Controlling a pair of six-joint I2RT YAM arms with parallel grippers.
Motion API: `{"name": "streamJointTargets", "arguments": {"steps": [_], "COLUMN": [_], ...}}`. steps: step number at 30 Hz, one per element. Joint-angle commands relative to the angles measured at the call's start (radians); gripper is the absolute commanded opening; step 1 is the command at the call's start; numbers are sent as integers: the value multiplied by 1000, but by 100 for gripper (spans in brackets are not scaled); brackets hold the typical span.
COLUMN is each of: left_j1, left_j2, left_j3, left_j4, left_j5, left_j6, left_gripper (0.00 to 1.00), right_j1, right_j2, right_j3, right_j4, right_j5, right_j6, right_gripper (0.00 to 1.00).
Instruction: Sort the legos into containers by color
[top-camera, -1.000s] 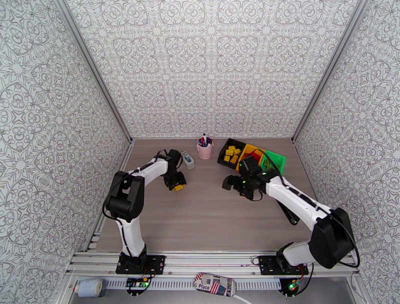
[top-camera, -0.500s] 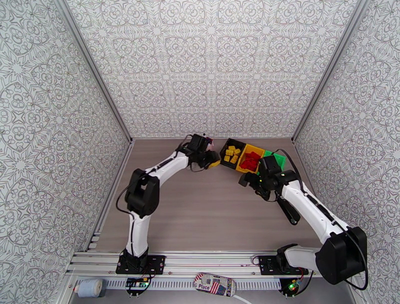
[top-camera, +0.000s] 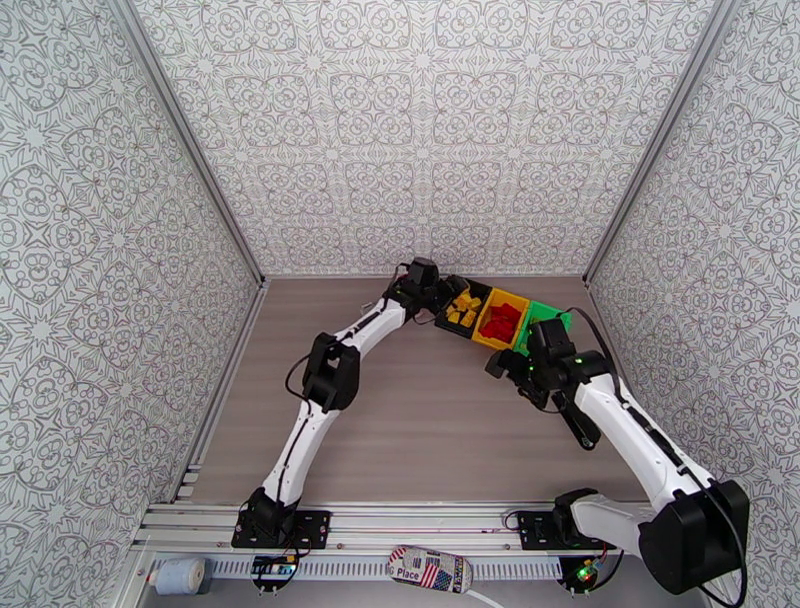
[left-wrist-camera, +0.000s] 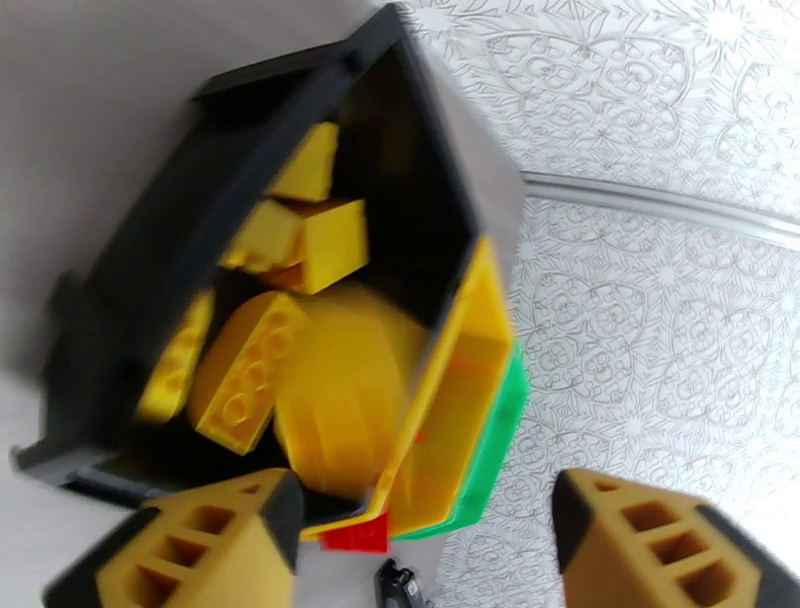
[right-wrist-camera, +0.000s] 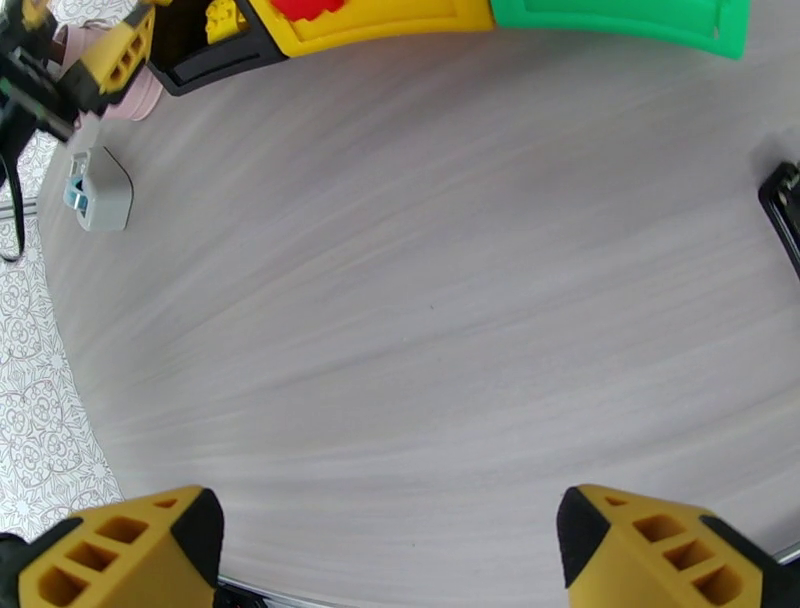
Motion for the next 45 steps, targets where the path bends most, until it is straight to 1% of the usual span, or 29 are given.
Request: {"name": "streamJointTargets", "arguments": {"steps": [1, 3, 5, 6, 8, 11, 13, 15, 18, 19, 20, 23, 24, 25, 27, 28, 29, 30, 31, 32, 33, 34, 36, 39, 40, 43, 45], "left_j1": [-13, -19, -30, -37, -53, -73, -84, -89, -99, -105, -107, -99, -97, -97, -95, -88, -69, -38, 3, 64, 133, 183, 289, 381, 397, 420, 439], "left_j2": [-25, -81, -168, -222, -328, -548, -700, -837, -1041, -1121, -1192, -1422, -1501, -1568, -1748, -1820, -1891, -1925, -1928, -1916, -1891, -1872, -1830, -1747, -1714, -1585, -1506], "left_j3": [9, -73, -188, -278, -409, -599, -710, -785, -867, -899, -943, -1120, -1195, -1265, -1474, -1533, -1600, -1628, -1628, -1629, -1644, -1670, -1762, -1889, -1914, -1970, -2024], "left_j4": [27, 40, 73, 90, 98, 45, -30, -110, -238, -266, -259, -155, -89, -9, 200, 235, 278, 253, 188, 113, 70, 64, 157, 357, 406, 578, 760], "left_j5": [3, 5, 3, 2, -3, -46, -108, -176, -356, -431, -482, -666, -734, -777, -832, -843, -871, -929, -976, -988, -966, -942, -917, -931, -938, -954, -924], "left_j6": [-21, 6, 39, 63, 125, 269, 378, 474, 600, 636, 659, 739, 797, 869, 995, 1037, 1105, 1111, 1102, 1093, 1095, 1102, 1124, 1136, 1141, 1212, 1253], "left_gripper": [99, 99, 99, 99, 99, 99, 99, 99, 99, 99, 99, 99, 99, 99, 99, 99, 99, 99, 99, 99, 99, 100, 99, 99, 99, 99, 99], "right_j1": [-11, -15, -21, -23, -28, -35, -42, -51, -65, -66, -66, -71, -73, -74, -74, -74, -74, -74, -74, -76, -75, -77, -87, -113, -119, -132, -143], "right_j2": [-28, -41, -49, -52, -50, -41, -40, -43, -47, -54, -63, -116, -134, -155, -210, -240, -275, -313, -338, -359, -367, -365, -333, -236, -201, -82, 4], "right_j3": [-18, -17, -14, -10, -1, 29, 50, 68, 102, 115, 124, 134, 130, 110, 36, -5, -47, -102, -152, -208, -265, -311, -398, -463, -479, -538, -571], "right_j4": [-40, -48, -50, -52, -57, -70, -77, -77, -72, -70, -68, -12, 22, 64, 158, 209, 280, 362, 436, 510, 598, 666, 803, 948, 991, 1195, 1342], "right_j5": [0, 8, 15, 18, 32, 68, 96, 125, 169, 199, 237, 317, 343, 361, 483, 532, 536, 527, 542, 590, 627, 654, 682, 681, 682, 661, 638], "right_j6": [-1, -10, -24, -32, -51, -93, -123, -147, -182, -189, -191, -202, -223, -238, -224, -232, -288, -371, -416, -448, -485, -519, -570, -608, -619, -654, -674], "right_gripper": [93, 94, 94, 94, 95, 97, 97, 98, 98, 98, 98, 99, 99, 99, 99, 99, 99, 99, 99, 99, 99, 99, 99, 99, 99, 99, 99]}}
